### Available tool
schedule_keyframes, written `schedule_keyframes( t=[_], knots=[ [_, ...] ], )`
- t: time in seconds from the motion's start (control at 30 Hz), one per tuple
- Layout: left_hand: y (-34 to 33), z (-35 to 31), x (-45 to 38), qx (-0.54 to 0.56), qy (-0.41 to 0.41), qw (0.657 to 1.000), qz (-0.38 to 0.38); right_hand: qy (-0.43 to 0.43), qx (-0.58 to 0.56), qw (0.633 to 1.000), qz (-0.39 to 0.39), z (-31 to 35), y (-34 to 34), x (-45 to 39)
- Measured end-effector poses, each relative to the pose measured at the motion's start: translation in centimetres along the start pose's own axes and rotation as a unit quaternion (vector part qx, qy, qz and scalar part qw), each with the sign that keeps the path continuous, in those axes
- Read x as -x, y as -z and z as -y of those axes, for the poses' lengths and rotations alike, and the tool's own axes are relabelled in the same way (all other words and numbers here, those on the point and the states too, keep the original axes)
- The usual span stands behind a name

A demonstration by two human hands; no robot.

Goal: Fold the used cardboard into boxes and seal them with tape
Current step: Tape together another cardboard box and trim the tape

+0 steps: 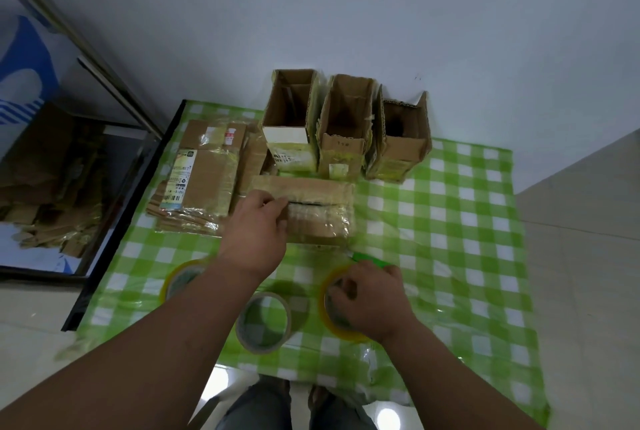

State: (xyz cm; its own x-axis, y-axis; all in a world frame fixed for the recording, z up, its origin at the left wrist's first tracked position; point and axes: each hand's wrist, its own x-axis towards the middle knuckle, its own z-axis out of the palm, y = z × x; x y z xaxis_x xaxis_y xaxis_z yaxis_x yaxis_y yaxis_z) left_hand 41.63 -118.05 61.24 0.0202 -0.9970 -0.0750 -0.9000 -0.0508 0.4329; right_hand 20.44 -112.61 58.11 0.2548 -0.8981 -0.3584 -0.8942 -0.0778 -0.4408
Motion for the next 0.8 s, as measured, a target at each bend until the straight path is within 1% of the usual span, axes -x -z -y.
schedule_keyframes(
  t=[0.07,0.13,0.2,0.27,0.33,0.4,0.5,0.53,0.6,0.67,0.73,0.8],
  knots=[
    [0.1,-0.2,0.4,0.017,-0.003,1.000,-0.017,0.029,0.086,0.992,0.089,0.2,-0.2,0.7],
    [0.2,-0.4,1.0,0.021,-0.009,0.999,-0.034,0.051,0.156,0.973,0.162,0.2,-0.6,1.4],
    [0.3,-0.6,1.5,0.018,-0.016,0.999,-0.048,0.056,0.187,0.964,0.181,0.0,-1.2,1.9],
    [0.2,-0.6,2.0,0.010,-0.019,0.998,-0.060,0.046,0.178,0.967,0.175,0.0,-1.3,2.3],
    [0.1,-0.6,2.5,0.009,-0.030,0.997,-0.064,0.029,0.146,0.974,0.169,0.0,-1.1,2.6],
    [0.1,-1.0,3.1,0.034,-0.022,0.998,-0.039,0.010,0.100,0.984,0.147,0.1,-0.4,2.6],
    [0.2,-2.4,3.9,0.094,0.041,0.992,0.068,-0.034,-0.007,0.992,0.122,0.0,1.5,2.0],
    [0.2,-2.8,4.1,0.118,0.067,0.985,0.108,-0.049,-0.062,0.989,0.128,-0.1,2.3,1.8],
    [0.2,-3.5,4.4,0.198,0.127,0.956,0.176,-0.058,-0.165,0.974,0.142,-0.4,3.4,1.6],
    [0.2,-4.1,4.6,0.275,0.174,0.920,0.219,-0.053,-0.206,0.967,0.143,-0.5,4.1,1.6],
    [0.3,-4.5,4.7,0.325,0.199,0.891,0.248,-0.050,-0.232,0.961,0.141,-0.3,4.5,1.7],
    [0.6,-5.0,4.8,0.336,0.201,0.884,0.257,-0.049,-0.264,0.954,0.132,-0.2,4.8,1.8]
  ],
)
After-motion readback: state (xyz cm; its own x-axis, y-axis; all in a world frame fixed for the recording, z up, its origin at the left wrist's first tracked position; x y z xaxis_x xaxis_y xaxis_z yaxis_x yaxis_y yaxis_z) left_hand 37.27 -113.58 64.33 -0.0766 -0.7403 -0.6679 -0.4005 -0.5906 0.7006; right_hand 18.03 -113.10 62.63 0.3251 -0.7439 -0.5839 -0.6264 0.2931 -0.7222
